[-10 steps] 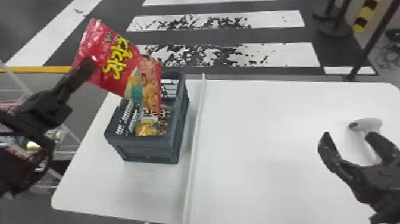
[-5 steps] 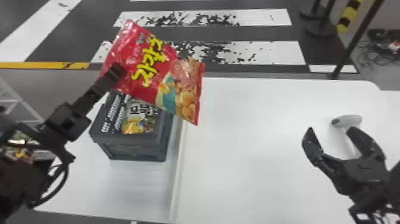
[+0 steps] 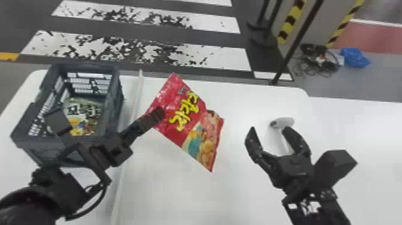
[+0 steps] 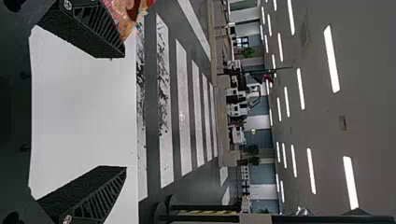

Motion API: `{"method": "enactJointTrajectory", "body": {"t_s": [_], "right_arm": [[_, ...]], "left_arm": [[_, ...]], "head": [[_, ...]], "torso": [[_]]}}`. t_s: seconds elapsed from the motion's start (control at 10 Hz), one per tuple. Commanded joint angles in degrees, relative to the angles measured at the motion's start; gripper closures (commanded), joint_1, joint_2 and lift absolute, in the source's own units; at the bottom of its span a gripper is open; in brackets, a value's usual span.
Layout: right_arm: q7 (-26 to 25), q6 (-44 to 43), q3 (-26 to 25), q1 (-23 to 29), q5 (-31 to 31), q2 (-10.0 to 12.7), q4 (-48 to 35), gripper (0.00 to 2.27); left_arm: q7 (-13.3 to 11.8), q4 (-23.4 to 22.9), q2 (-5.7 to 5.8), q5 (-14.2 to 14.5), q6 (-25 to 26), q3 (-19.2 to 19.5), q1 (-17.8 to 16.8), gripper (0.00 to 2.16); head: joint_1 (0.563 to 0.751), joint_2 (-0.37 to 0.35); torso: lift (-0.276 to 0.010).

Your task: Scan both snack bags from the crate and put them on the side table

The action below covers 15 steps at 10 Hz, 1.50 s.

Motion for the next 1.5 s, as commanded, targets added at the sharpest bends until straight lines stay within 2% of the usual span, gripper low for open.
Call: {"method": "enactJointTrajectory", "body": {"t_s": [0.0, 0.1, 0.2, 0.3, 0.4, 0.6, 0.7, 0.9, 1.0, 1.1, 1.2, 1.4], "right_arm": [[-0.06, 0.0, -0.09, 0.05, -0.06, -0.02, -0.04, 0.07], [-0.06, 0.0, -0.09, 0.05, -0.15, -0.02, -0.04, 0.07], [-0.06, 0.0, -0.09, 0.05, -0.33, -0.02, -0.04, 0.07], [-0.06, 0.0, -0.18, 0.05, -0.42, -0.02, 0.05, 0.07], [-0.06, 0.0, -0.18, -0.04, -0.42, -0.02, 0.05, 0.07], [0.03, 0.18, -0.35, -0.04, -0.42, 0.07, 0.23, 0.07], [0.03, 0.18, -0.35, -0.04, -0.5, 0.16, 0.23, 0.07], [0.91, 0.35, -0.79, -0.04, -1.21, 0.16, 0.49, 0.07], [3.02, 0.35, -1.49, -0.04, -2.0, 0.25, 0.93, 0.07], [4.25, 1.58, -1.85, -0.21, -3.05, 0.25, 1.2, 0.07], [5.04, 3.16, -2.11, -0.47, -3.32, 0.25, 1.2, 0.06], [6.8, 6.5, -2.46, -1.79, -4.9, 0.25, 1.81, 0.06]], "left_arm": [[0.18, 6.67, -0.54, -2.54, -2.26, -5.81, -3.13, 2.14], [0.36, 10.54, -0.89, -5.09, -3.49, -8.36, -5.59, 2.13], [0.45, 13.0, -1.33, -10.72, -4.37, -10.12, -7.35, 2.03], [4.4, 13.26, -1.33, -15.29, -6.12, -12.14, -7.79, 0.72], [5.46, 13.09, -1.33, -18.36, -7.53, -12.58, -7.88, 0.0], [5.72, 11.94, -0.98, -18.54, -10.87, -12.67, -6.74, 0.07], [6.6, 9.92, -0.89, -19.86, -11.93, -12.58, -6.12, 0.07], [11.17, 3.24, -0.62, -28.91, -16.5, -13.11, -1.99, 0.07], [14.6, -1.42, -0.36, -33.48, -20.01, -13.46, 0.73, 0.07], [18.02, -5.37, 0.25, -36.73, -20.71, -13.28, 3.2, 0.07], [20.31, -8.01, 0.87, -38.23, -23.7, -12.41, 5.57, 0.07], [23.74, -12.31, 1.75, -38.4, -26.69, -8.01, 10.23, 0.07]], "head": [[0.695, -0.208], [0.695, -0.254], [0.695, -0.292], [0.695, -0.313], [0.695, -0.315], [0.695, -0.312], [0.695, -0.307], [0.695, -0.294], [0.695, -0.278], [0.695, -0.254], [0.695, -0.23], [0.695, -0.174]], "torso": [[-0.087], [-0.087], [-0.087], [-0.087], [-0.087], [-0.087], [-0.087], [-0.087], [-0.087], [-0.087], [-0.087], [-0.087]]}}
